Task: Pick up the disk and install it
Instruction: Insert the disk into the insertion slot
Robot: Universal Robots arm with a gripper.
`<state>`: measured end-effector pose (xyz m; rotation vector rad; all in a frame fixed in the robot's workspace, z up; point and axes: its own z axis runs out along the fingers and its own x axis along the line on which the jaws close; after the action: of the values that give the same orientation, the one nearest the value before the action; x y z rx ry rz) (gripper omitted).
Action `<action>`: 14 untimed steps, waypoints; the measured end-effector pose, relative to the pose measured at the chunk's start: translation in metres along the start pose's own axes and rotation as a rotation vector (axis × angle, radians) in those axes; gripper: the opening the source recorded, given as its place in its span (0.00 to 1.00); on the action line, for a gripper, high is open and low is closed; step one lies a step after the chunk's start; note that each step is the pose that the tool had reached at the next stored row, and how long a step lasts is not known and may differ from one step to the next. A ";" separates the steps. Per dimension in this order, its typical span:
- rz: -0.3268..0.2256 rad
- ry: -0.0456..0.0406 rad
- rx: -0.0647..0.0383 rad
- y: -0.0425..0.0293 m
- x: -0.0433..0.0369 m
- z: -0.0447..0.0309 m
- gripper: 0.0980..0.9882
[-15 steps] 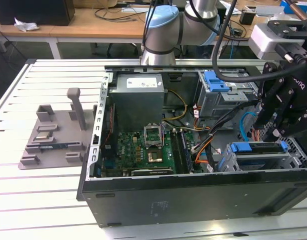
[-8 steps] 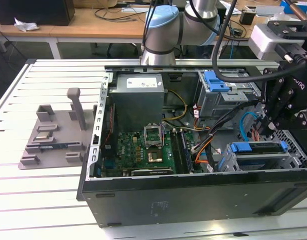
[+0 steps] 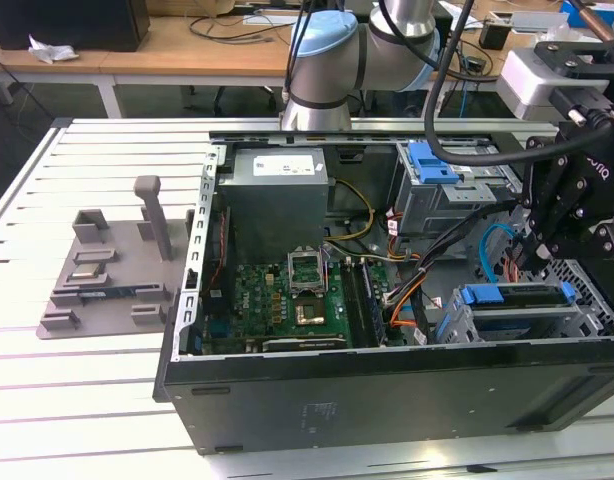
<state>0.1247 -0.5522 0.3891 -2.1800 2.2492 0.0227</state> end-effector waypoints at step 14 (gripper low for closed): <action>0.000 0.0109 -0.005 -0.0271 -0.0132 0.0041 0.01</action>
<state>0.1522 -0.5397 0.3851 -2.1876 2.2574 0.0162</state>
